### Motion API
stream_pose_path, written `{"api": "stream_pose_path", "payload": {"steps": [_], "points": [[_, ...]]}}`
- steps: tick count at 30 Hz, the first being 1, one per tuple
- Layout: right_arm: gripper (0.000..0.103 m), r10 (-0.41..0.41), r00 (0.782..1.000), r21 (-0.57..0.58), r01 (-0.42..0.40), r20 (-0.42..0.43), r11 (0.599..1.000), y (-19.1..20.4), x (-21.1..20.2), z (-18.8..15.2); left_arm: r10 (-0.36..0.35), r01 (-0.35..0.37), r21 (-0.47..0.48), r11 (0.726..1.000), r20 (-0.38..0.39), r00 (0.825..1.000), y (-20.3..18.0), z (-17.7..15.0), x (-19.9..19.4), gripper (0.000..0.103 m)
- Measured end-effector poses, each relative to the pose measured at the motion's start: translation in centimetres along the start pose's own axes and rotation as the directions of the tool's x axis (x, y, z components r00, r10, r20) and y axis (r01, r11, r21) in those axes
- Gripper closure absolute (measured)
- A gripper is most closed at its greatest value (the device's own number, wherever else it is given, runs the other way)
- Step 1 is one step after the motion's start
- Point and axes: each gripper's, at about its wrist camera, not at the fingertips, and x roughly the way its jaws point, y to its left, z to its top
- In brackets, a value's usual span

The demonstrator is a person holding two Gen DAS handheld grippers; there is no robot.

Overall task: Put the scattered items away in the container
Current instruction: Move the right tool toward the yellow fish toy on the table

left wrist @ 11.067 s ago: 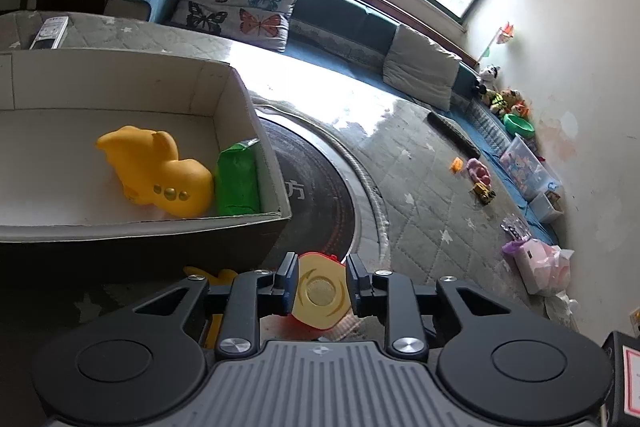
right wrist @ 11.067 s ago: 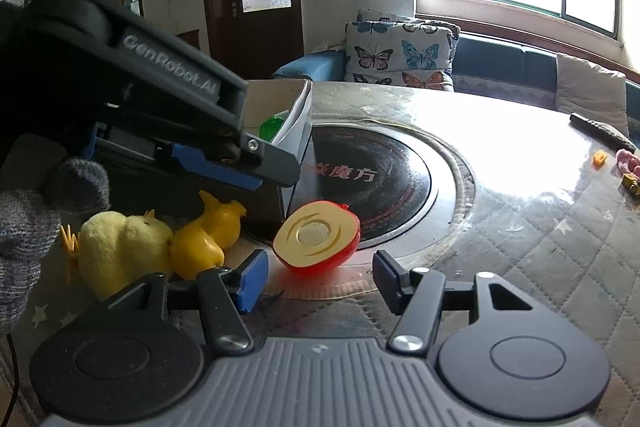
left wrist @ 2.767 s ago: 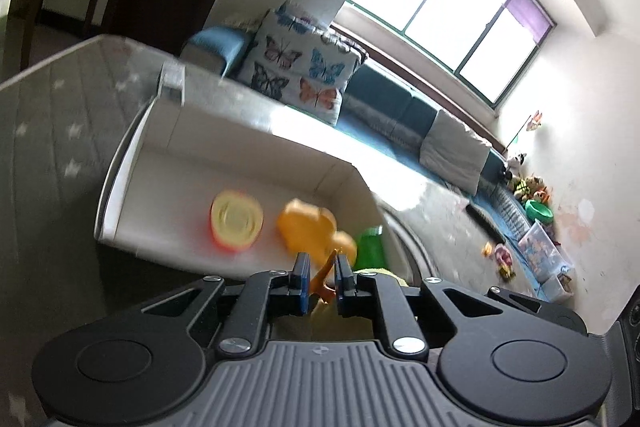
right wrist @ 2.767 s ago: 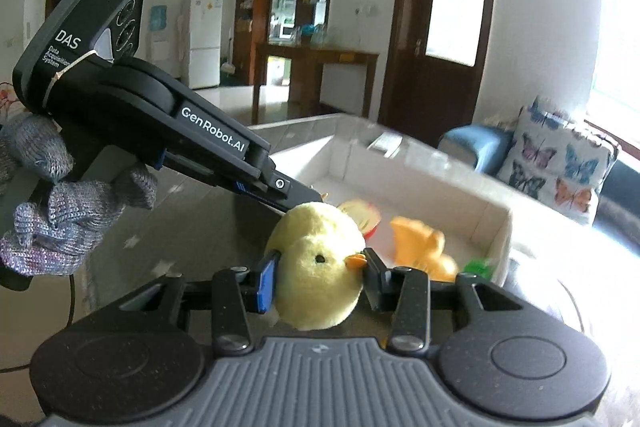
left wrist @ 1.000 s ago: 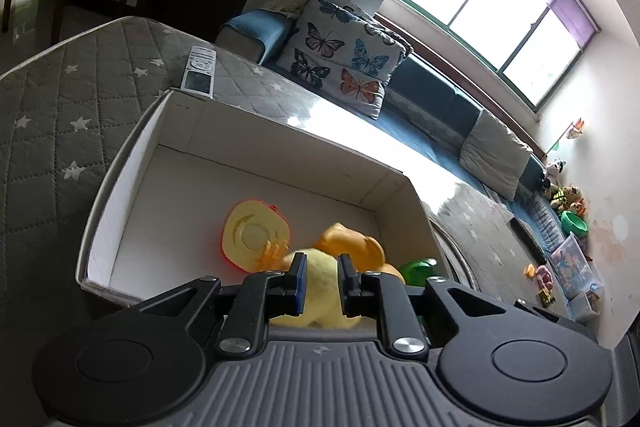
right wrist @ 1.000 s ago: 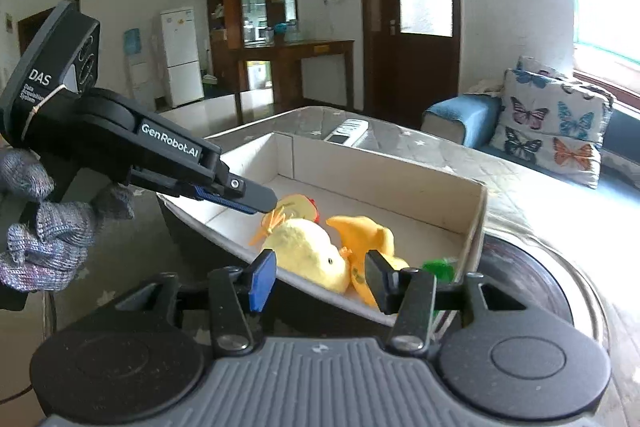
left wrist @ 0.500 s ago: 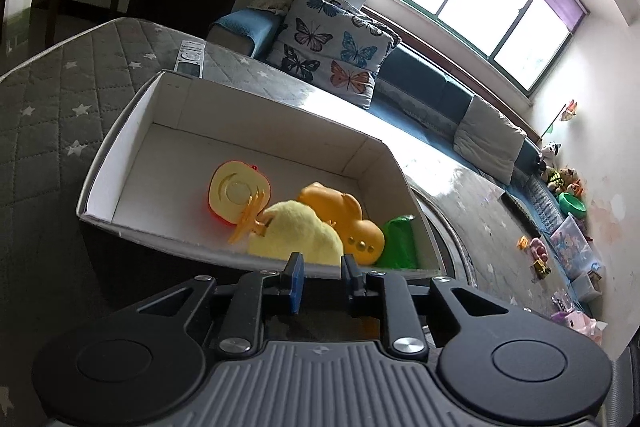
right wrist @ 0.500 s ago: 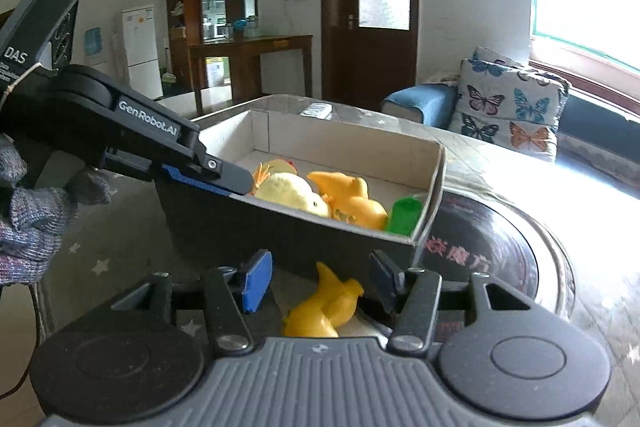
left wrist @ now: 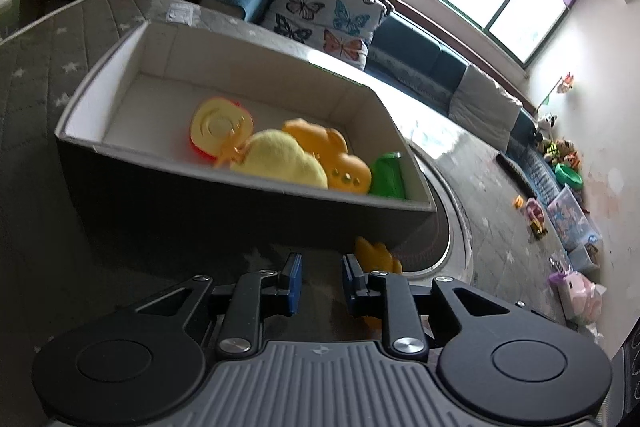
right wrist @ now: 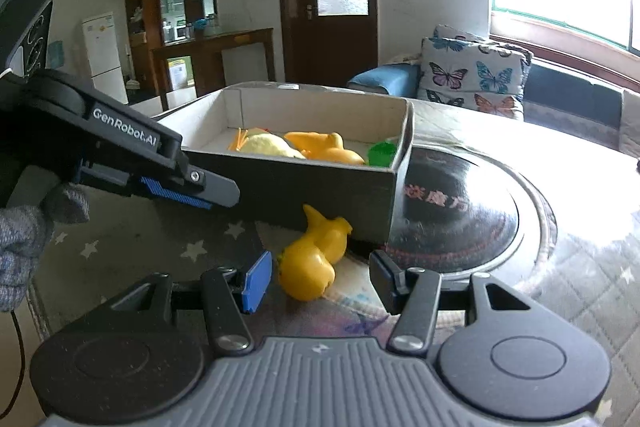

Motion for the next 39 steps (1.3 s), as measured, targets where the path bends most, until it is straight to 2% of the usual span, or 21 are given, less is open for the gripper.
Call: {"api": "stream_pose_path", "payload": {"steps": [14, 39], "points": [[0.048, -0.019, 1.000, 0.039, 0.020, -0.016, 0.999, 0.7, 0.5, -1.6, -0.004, 0.004, 0.000, 1.000, -0.039, 0.999, -0.8, -0.9, 1.0, 0.076], [0.049, -0.006, 0.999, 0.026, 0.007, -0.032, 1.000, 1.3, 2.7, -0.6, -0.059, 0.058, -0.022, 0.998, -0.068, 0.996, -1.8, 0.9, 3.4, 0.075]]}}
